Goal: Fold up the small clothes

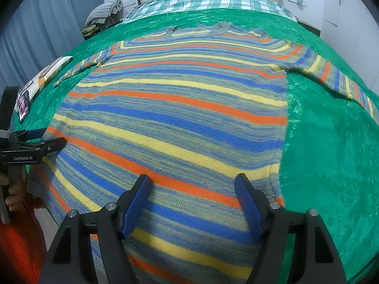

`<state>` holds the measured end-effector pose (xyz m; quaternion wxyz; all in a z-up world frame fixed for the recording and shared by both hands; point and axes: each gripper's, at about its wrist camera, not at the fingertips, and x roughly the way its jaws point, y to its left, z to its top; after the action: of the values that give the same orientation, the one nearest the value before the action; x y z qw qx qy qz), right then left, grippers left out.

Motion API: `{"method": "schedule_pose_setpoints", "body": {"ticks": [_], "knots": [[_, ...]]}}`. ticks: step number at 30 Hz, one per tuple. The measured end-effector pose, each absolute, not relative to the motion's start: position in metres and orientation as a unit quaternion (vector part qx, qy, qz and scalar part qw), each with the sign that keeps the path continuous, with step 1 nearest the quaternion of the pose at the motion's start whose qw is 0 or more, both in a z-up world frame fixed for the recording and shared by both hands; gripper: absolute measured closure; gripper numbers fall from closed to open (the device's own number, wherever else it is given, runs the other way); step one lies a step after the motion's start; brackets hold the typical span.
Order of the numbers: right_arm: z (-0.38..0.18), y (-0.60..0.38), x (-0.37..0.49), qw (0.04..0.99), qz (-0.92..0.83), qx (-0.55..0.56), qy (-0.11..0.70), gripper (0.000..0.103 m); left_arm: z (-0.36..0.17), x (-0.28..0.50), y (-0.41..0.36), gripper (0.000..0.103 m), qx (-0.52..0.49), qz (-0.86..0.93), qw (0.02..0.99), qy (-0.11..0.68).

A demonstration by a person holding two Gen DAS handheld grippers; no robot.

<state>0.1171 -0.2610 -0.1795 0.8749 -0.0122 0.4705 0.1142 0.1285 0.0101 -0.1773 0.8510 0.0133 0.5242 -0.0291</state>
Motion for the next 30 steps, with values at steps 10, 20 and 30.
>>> {"method": "schedule_pose_setpoints", "body": {"ticks": [10, 20, 30], "knots": [[-0.1799, -0.2601, 0.1167, 0.875, 0.114, -0.013, 0.470, 0.028, -0.1776, 0.1284, 0.0098, 0.000, 0.015, -0.030, 0.850, 0.525], [-0.1800, -0.2595, 0.1162, 0.875, 0.113, -0.013, 0.470, 0.028, -0.1774, 0.1284, 0.0115, 0.000, 0.013, -0.034, 0.848, 0.529], [-0.1748, -0.2585, 0.1171, 0.868, 0.109, -0.017, 0.484, 0.027, -0.1739, 0.1238, 0.0094, 0.000, 0.031, -0.044, 0.849, 0.525]]}}
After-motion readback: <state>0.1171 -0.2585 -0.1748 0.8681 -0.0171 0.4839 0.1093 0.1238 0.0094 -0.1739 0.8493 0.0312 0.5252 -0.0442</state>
